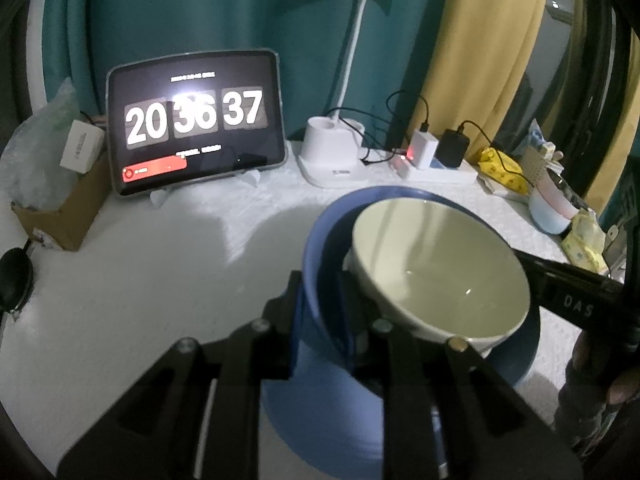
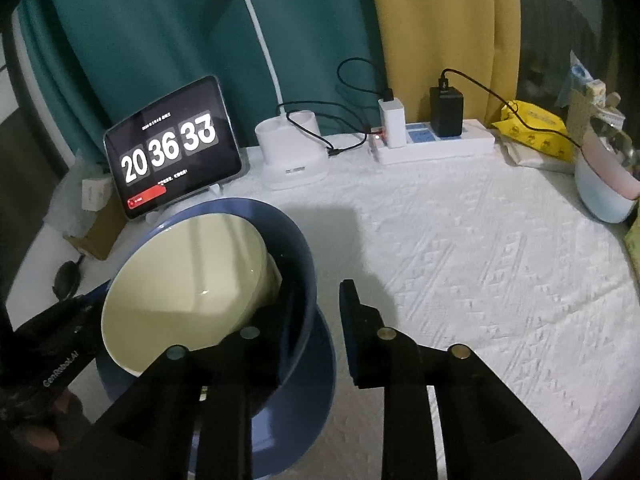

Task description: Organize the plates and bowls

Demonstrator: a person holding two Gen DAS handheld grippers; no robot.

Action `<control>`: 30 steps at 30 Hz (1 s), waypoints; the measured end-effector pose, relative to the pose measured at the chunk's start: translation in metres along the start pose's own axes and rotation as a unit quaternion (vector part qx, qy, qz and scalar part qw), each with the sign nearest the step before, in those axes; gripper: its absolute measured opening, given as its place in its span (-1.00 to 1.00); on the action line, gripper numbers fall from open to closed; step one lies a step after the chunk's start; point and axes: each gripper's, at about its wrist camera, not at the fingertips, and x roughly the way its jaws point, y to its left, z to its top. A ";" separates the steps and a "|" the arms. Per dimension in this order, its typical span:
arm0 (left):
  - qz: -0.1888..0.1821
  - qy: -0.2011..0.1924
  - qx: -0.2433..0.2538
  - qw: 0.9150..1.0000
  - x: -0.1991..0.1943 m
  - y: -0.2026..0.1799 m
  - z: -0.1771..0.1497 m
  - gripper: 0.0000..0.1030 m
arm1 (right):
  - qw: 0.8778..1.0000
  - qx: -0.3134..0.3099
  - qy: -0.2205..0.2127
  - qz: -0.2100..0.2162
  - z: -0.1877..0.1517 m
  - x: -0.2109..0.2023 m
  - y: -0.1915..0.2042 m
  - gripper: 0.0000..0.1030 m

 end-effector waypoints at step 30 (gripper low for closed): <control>0.022 -0.025 0.013 0.999 -0.041 -0.014 -0.020 -0.12 | 1.000 -0.008 -0.020 -0.022 -0.024 -0.043 0.003 0.03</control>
